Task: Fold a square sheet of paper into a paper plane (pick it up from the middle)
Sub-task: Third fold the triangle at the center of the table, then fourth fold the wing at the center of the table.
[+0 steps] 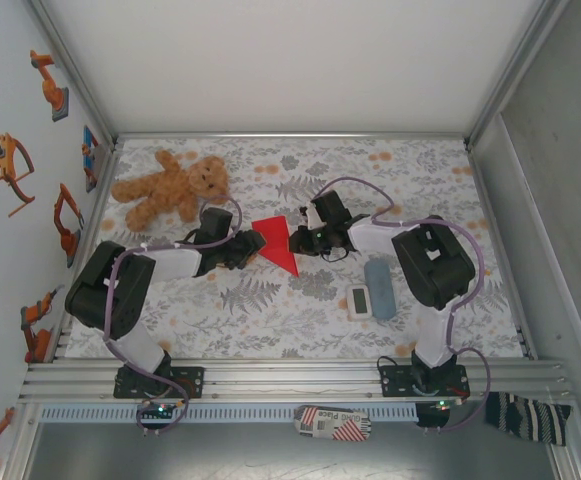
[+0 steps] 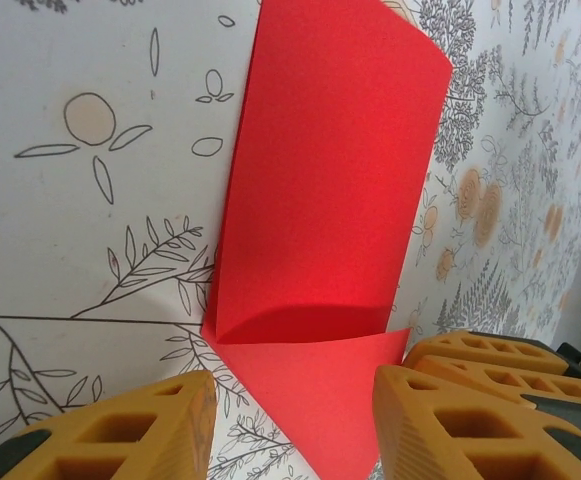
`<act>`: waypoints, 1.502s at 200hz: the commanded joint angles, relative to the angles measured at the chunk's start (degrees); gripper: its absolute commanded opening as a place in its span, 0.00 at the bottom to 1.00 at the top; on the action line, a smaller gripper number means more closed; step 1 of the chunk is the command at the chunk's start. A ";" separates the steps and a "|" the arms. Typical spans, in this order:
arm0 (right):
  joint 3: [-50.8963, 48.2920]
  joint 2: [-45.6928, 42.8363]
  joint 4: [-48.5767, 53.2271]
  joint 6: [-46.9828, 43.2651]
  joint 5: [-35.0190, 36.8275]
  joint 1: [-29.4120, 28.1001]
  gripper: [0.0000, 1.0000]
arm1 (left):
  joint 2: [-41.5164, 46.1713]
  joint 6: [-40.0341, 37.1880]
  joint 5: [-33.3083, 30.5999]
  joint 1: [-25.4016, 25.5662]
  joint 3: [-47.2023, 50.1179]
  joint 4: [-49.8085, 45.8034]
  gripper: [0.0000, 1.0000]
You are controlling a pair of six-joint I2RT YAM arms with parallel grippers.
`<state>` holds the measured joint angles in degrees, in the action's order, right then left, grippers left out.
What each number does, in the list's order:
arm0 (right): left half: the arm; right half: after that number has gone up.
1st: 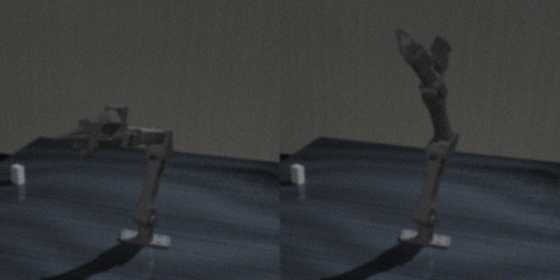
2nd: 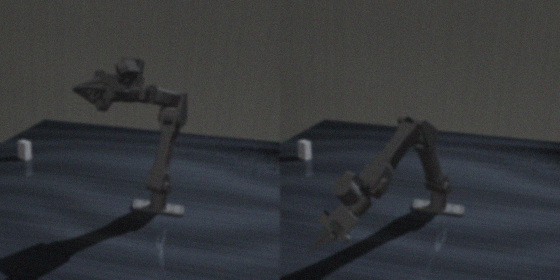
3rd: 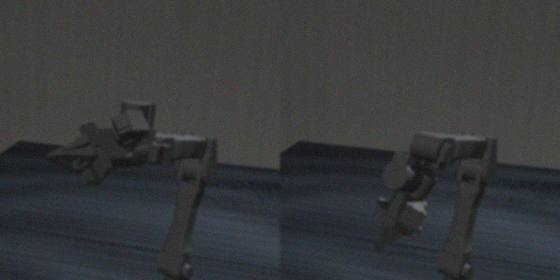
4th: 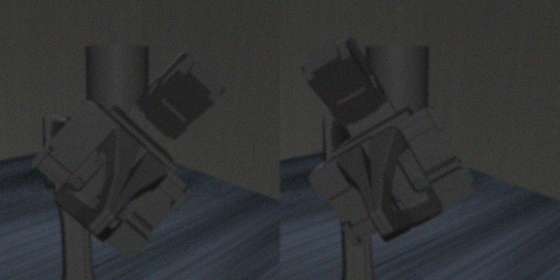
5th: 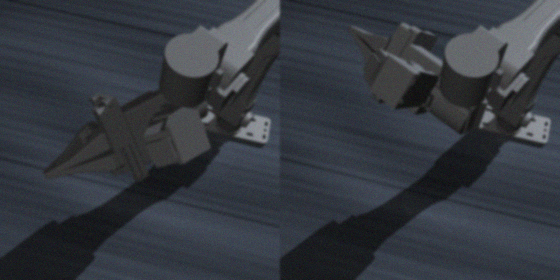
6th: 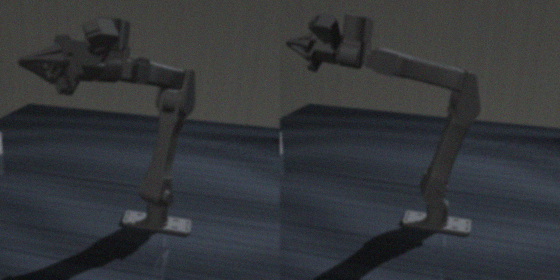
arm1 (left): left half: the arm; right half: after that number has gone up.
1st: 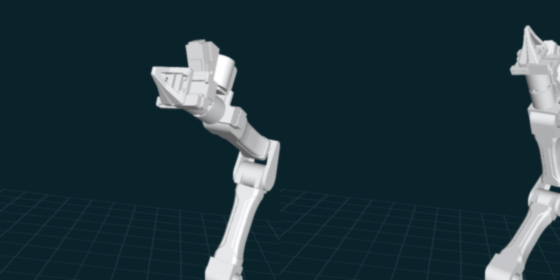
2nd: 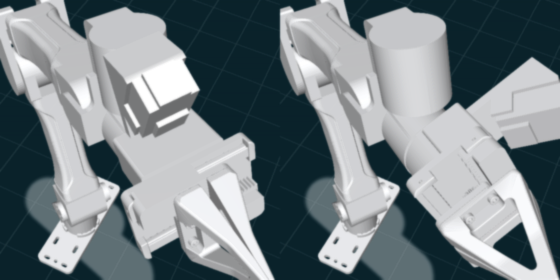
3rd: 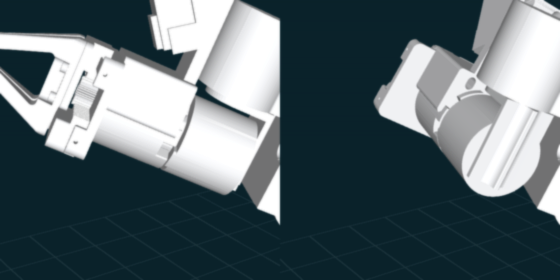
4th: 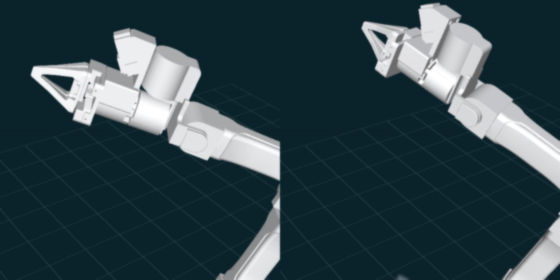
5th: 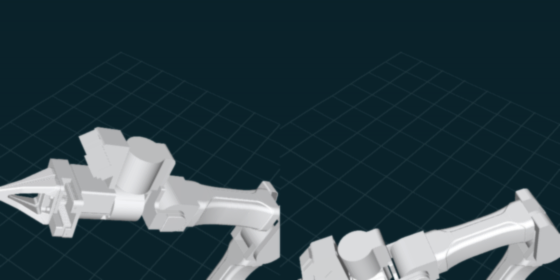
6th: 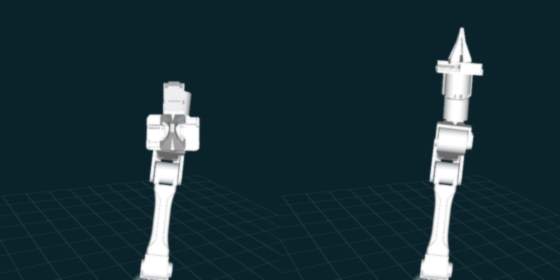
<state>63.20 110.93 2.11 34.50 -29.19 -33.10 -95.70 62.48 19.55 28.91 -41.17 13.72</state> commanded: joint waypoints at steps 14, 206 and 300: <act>0.86 -1.80 1.89 -1.88 3.11 -0.03 0.16 | -0.47 0.95 1.75 0.58 -0.83 1.62 0.44; -5.08 -6.59 -7.23 -2.53 2.11 -4.16 0.13 | -9.61 0.54 0.00 3.53 -7.96 -0.66 0.16; 0.17 1.68 -3.55 1.01 5.02 -3.18 0.07 | -8.84 -0.05 0.04 3.53 -8.30 -2.68 0.16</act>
<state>61.78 110.96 -2.98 33.89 -25.76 -36.93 -105.32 62.94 20.12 32.18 -48.18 14.31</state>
